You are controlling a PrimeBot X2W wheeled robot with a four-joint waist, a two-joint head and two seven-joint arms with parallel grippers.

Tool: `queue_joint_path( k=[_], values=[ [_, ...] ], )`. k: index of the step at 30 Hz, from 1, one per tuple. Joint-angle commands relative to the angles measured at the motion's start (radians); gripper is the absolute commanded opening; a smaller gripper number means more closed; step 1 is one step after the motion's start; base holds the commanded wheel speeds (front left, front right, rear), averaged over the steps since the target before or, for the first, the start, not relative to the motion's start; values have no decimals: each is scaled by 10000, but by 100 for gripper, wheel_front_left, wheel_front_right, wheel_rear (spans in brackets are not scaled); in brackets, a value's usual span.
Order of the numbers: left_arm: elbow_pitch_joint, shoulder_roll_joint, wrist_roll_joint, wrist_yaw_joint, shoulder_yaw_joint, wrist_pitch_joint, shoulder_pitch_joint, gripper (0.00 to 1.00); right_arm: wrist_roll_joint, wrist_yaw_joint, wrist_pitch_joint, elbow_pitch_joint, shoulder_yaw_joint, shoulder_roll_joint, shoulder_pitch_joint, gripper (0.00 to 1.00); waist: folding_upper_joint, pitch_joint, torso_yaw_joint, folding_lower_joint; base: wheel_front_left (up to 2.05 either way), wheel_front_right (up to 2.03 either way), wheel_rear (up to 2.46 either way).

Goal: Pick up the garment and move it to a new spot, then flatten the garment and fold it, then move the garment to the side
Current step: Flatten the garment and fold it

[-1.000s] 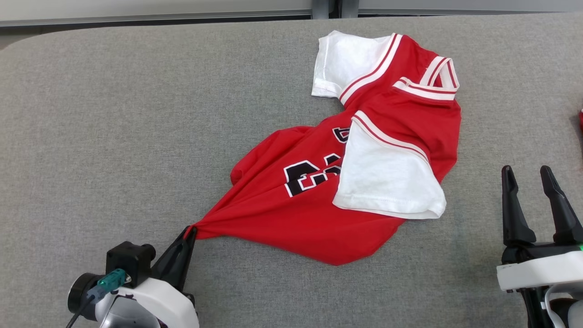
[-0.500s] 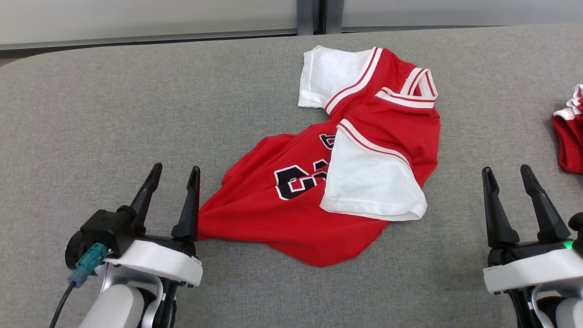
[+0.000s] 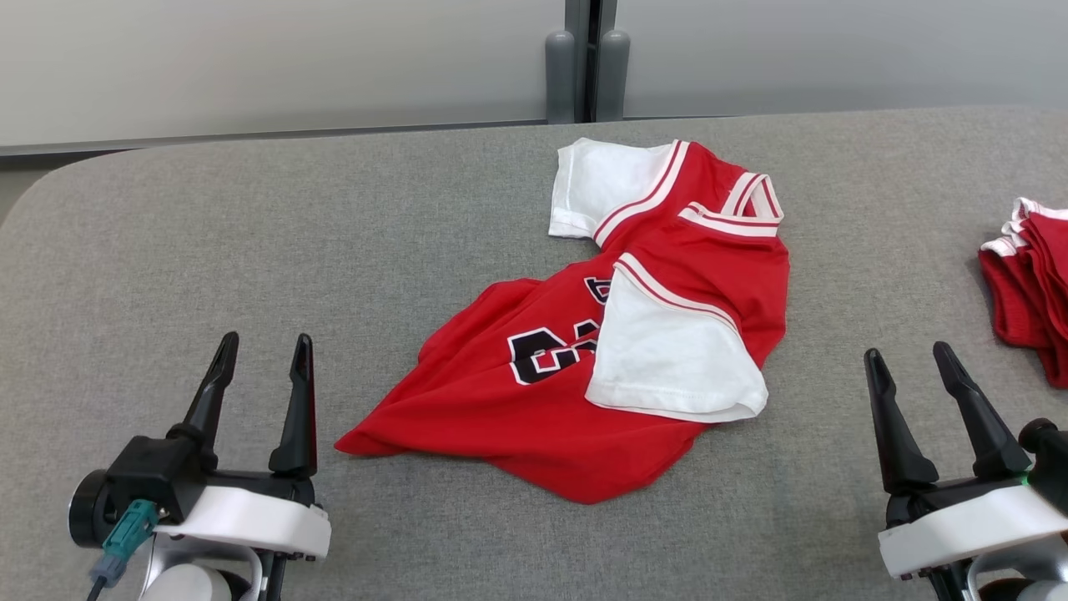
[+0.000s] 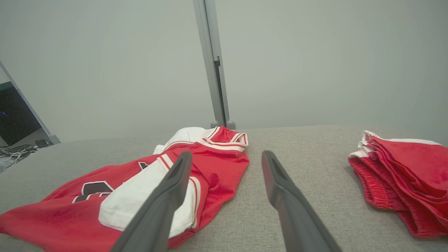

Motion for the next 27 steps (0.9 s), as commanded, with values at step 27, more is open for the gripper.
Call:
queue_joint_path(
  k=[27],
  values=[
    [-445,-24,1,285,-294,233,73,100,92,0,907,186,1552,-703,-259,100,0,176,595,0,0,0,0]
  ],
)
